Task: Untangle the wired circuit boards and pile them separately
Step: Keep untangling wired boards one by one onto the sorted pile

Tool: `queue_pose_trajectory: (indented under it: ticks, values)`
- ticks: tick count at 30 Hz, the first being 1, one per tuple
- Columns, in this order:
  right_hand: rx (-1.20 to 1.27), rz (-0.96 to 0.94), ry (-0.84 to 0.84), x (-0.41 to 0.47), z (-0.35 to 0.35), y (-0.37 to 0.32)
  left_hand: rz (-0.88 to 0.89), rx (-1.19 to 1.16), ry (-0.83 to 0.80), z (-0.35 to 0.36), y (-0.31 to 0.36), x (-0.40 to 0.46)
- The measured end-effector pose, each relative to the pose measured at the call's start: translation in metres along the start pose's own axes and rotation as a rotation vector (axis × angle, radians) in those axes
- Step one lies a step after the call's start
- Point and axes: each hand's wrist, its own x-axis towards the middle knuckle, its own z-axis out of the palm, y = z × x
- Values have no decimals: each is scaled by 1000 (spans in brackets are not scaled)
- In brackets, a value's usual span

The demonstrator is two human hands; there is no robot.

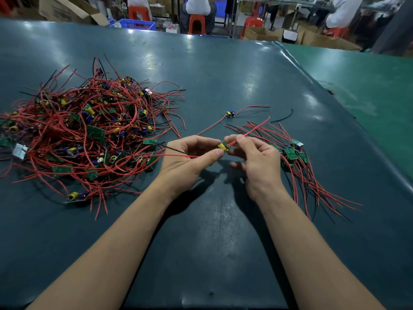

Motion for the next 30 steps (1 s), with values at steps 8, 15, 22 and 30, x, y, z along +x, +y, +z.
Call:
queue_pose_trajectory:
  ticks: [8, 15, 22, 30]
  values:
    - [126, -82, 277, 12, -16, -7, -58, -164, -96, -1, 3, -3]
    - [258, -110, 410, 16, -23, -9, -48, -274, -125, -8, 1, -3]
    - [54, -226, 511, 17, -25, -4, -66, -350, 20, -4, 2, 1]
    - [-526, -441, 400, 7, -19, 2, -72, -432, 150, -9, 8, 6]
